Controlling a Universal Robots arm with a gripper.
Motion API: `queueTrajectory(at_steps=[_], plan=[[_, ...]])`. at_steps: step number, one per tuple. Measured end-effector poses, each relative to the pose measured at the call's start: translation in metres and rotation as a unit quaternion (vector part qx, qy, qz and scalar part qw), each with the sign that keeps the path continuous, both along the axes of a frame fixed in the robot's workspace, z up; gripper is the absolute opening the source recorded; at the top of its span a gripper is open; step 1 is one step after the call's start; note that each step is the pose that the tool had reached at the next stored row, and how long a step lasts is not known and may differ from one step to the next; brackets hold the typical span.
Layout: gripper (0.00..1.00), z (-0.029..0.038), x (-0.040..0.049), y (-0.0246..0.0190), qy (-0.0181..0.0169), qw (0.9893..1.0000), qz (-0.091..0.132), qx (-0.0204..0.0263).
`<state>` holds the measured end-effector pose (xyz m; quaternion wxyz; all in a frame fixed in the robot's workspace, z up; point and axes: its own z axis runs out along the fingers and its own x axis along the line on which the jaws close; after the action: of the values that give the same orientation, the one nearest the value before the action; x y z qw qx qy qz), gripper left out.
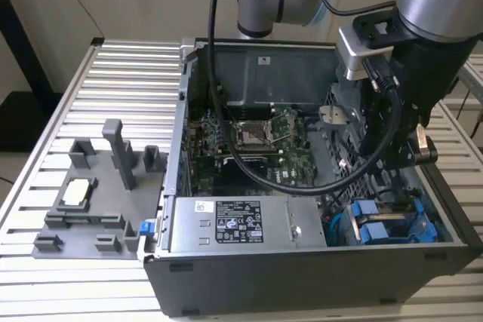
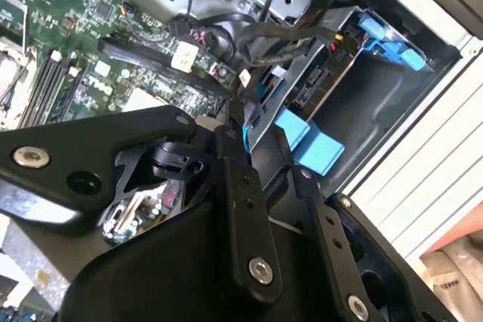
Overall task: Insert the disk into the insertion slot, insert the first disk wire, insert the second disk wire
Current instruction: 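Insert the second disk wire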
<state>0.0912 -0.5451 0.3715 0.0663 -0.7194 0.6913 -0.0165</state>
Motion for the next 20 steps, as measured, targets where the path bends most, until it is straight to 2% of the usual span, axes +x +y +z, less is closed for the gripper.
queueTrajectory(at_steps=[3, 7, 10, 12, 16, 17, 20], plan=[[0.33, -0.0003, -0.0001, 0.0001, 0.0, 1.0, 0.0, 0.0], [0.33, -0.0024, -0.0014, 0.0032, -0.0001, 1.0, 0.0, -0.0054], [0.33, -0.0026, -0.0022, 0.0061, -0.0003, 1.0, 0.0, -0.0055], [0.33, -0.0027, -0.0022, 0.0061, -0.0003, 1.0, 0.0, -0.0058], [0.31, -0.0035, -0.0022, 0.0062, -0.0003, 0.9999, 0.0, -0.0122], [0.24, -0.0039, -0.0022, 0.0062, -0.0003, 0.9999, 0.0, -0.0133], [0.24, -0.0048, -0.002, 0.0062, -0.0004, 0.9999, 0.0, -0.0153]])
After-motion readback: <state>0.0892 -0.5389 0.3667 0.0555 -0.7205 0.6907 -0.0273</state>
